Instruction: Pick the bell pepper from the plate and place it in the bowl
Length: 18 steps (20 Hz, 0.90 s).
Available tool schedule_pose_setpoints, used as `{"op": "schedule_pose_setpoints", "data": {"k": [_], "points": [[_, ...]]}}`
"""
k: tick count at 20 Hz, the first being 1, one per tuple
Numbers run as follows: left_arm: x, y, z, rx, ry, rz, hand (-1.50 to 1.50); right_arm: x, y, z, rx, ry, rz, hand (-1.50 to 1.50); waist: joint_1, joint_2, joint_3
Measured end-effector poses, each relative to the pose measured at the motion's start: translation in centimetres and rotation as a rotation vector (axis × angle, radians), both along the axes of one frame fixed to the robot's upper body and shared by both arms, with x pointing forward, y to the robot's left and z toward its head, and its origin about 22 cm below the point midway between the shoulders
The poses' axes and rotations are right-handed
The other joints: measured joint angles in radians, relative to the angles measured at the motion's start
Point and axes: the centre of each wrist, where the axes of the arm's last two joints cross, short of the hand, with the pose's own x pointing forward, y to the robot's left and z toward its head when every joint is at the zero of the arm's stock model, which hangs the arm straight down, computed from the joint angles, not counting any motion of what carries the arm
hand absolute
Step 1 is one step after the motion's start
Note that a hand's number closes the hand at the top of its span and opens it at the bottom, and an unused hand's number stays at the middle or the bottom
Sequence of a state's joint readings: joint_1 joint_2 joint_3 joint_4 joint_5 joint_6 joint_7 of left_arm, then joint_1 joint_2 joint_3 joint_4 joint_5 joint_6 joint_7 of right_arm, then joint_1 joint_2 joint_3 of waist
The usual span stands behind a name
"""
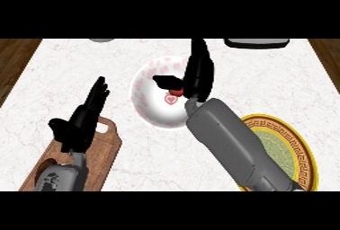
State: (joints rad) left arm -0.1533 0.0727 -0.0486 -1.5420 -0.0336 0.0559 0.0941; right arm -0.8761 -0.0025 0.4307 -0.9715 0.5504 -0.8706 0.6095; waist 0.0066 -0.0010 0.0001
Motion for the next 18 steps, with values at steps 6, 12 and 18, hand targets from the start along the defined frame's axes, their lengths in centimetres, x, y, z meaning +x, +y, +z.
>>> {"op": "schedule_pose_setpoints", "data": {"k": [6,12,18], "points": [[-0.6,0.3,0.0,-0.002,0.004,0.02,0.0,-3.0,-2.9,-0.1,0.15,-0.015,0.006,-1.5,-0.013,-0.003,0.0],[-0.9,-0.1,-0.2,-0.001,0.008,0.02,0.0,-6.9,-6.1,-0.4,0.234,-0.028,0.064,-1.5,-0.013,-0.002,0.0],[-0.4,-0.4,-0.9,0.007,0.002,0.018,0.0,-10.1,-7.5,-2.0,0.241,-0.017,0.116,-1.5,-0.01,0.0,0.0]]}}
